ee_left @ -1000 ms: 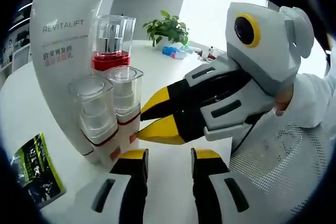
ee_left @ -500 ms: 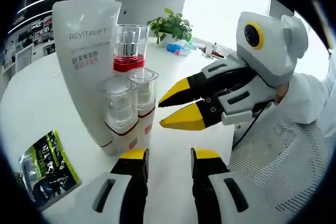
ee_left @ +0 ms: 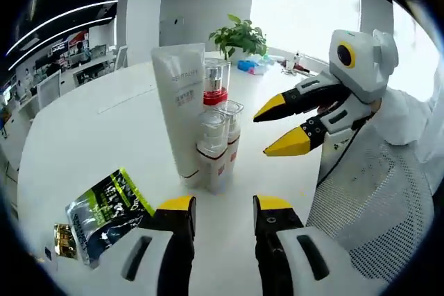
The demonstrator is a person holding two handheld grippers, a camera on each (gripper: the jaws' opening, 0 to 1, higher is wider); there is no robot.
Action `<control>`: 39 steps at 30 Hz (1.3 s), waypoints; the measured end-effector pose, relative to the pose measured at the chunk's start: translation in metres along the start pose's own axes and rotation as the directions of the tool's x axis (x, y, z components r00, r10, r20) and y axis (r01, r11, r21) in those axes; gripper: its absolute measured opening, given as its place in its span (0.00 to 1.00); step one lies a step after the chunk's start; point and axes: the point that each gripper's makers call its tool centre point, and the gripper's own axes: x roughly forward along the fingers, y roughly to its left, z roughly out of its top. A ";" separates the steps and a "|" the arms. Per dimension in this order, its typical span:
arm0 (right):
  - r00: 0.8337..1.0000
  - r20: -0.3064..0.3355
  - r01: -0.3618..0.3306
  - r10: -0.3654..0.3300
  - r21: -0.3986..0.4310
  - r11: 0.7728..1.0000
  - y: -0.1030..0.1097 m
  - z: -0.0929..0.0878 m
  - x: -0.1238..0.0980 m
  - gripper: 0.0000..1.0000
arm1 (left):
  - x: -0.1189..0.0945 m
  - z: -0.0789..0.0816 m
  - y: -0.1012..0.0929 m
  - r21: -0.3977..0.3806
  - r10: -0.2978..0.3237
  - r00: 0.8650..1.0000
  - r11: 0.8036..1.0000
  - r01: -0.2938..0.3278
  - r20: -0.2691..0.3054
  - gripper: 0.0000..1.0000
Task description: Arrange the skincare products in the storage area until every visible bottle or jar stands upright without overlapping.
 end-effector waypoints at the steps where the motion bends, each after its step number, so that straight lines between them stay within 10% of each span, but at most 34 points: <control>1: 1.000 0.002 0.000 0.000 0.000 1.000 0.000 0.001 -0.002 0.26 | -0.003 0.001 0.002 0.002 0.005 1.000 1.000 -0.005 0.005 0.28; 15: 1.000 0.021 0.006 -0.006 0.008 1.000 0.006 0.019 -0.020 0.51 | -0.054 0.010 0.027 -0.017 0.139 0.986 0.990 -0.139 0.095 0.52; 39: 1.000 0.018 -0.008 0.008 0.029 1.000 0.016 0.025 -0.038 0.92 | -0.126 -0.015 0.056 -0.102 0.304 0.949 0.950 -0.296 0.079 0.87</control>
